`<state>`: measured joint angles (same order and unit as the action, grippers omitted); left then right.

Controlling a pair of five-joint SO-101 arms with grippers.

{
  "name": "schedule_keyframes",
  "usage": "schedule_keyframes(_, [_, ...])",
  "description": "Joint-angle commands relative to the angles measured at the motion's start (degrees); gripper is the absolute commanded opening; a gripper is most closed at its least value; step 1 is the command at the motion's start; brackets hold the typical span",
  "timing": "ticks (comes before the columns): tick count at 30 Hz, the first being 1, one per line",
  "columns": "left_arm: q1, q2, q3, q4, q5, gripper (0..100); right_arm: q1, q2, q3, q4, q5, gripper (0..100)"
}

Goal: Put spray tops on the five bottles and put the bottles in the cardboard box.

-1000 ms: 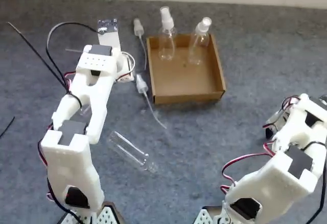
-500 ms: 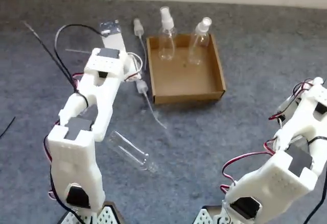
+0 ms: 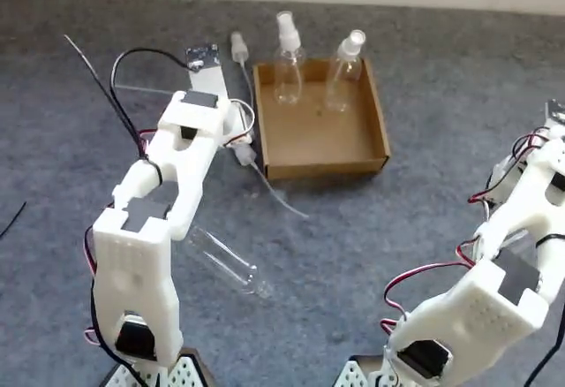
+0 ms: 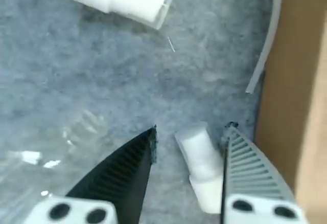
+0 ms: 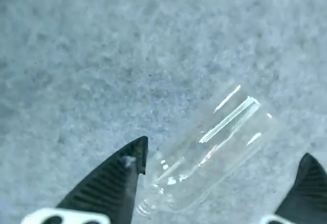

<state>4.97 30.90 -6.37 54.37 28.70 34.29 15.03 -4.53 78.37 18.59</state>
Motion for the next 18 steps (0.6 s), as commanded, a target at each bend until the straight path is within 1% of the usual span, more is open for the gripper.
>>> schedule_keyframes(1, [1.1,-0.6,-0.3,0.5,0.3,19,-0.4,-0.8,-4.7,0.7,8.1,37.5])
schedule_keyframes(3, [1.1,-0.6,0.5,1.4,0.3,16,-0.4,-0.8,-6.5,0.7,11.1,37.5])
schedule_keyframes(5, [1.1,-0.6,0.7,1.4,0.3,10,-0.4,-0.8,-8.0,0.7,14.6,37.5])
schedule_keyframes(8, [1.1,-0.6,0.7,1.5,0.3,4,-0.4,-0.8,-9.5,0.7,23.1,37.5])
schedule_keyframes(11, [1.1,-0.6,2.0,1.4,0.3,4,-0.4,-0.7,-9.5,0.7,32.6,37.5])
schedule_keyframes(13, [0.9,-0.6,2.2,1.6,0.3,4,-0.4,-0.7,-9.5,0.7,40.1,37.5])
schedule_keyframes(15, [0.5,-1.0,2.2,1.7,0.2,4,-0.4,-0.4,-9.3,2.9,47.9,37.5])
schedule_keyframes(16, [0.1,-1.0,2.2,1.9,-0.6,4,-0.1,-0.3,-9.3,4.9,51.8,37.5])
schedule_keyframes(18, [-0.6,-1.2,0.9,4.2,-4.7,4,0.9,-0.7,-9.4,8.7,60.0,37.5])
